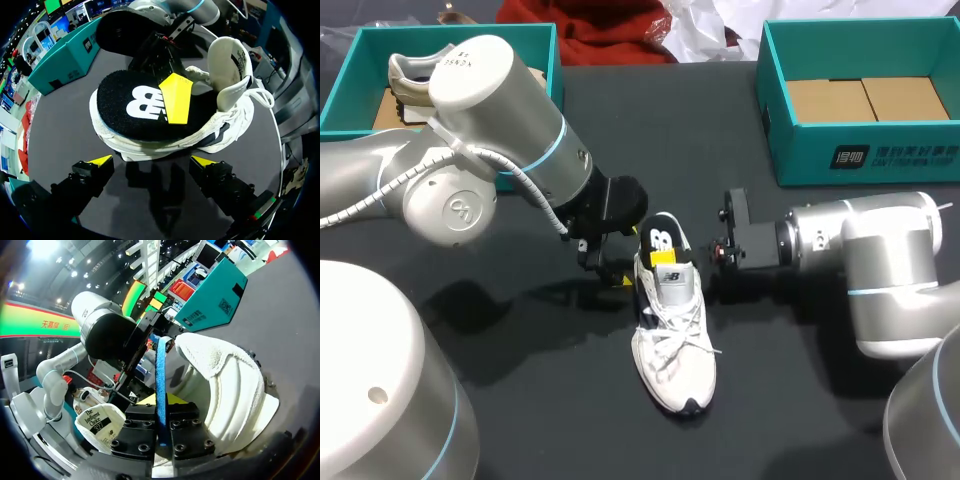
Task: Take the shoe out of the shoebox, open the shoe tongue, remove and reinsert the insole, then place the shoe into the shoebox
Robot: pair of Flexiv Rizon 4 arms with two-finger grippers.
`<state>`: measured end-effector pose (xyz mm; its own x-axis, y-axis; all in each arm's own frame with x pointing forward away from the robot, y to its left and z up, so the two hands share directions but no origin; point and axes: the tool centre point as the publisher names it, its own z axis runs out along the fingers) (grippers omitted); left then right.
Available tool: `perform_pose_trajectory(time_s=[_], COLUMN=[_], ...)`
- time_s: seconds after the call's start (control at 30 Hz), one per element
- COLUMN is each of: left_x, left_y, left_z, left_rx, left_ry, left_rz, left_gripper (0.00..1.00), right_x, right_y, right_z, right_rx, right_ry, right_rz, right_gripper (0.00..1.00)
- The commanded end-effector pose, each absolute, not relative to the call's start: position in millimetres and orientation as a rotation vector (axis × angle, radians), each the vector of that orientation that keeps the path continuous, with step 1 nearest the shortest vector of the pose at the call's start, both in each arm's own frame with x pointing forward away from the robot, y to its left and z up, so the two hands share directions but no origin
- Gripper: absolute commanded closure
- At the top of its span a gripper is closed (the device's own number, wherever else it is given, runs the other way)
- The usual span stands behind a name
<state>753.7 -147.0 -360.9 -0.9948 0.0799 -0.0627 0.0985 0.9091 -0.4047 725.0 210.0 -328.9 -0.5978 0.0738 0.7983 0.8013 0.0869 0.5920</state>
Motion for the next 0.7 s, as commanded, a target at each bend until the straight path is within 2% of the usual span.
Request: perform_pose_trajectory(time_s=[0.03, 0.1, 0.17, 0.27, 0.6, 0.7], left_x=[754, 754, 754, 754, 754, 754], left_y=[-148, -148, -148, -148, -148, -148], left_z=[-362, -362, -362, -362, -362, -362], left_rx=[0.142, 0.142, 0.142, 0.142, 0.142, 0.142], left_ry=[3.024, 3.024, 3.024, 3.024, 3.024, 3.024], left_rz=[-0.643, -0.643, -0.643, -0.643, -0.643, -0.643], left_gripper=[0.00, 0.00, 0.00, 0.00, 0.00, 0.00], right_x=[716, 719, 723, 728, 746, 753], right_y=[212, 214, 215, 215, 210, 207], right_z=[-326, -323, -320, -315, -298, -297], right_rx=[-0.874, -0.865, -0.855, -0.841, -0.823, -0.822], right_ry=[-1.785, -1.796, -1.807, -1.829, -1.883, -1.888], right_rz=[-1.589, -1.590, -1.593, -1.603, -1.621, -1.624], right_gripper=[1.00, 0.97, 0.81, 0.70, 0.71, 0.75])
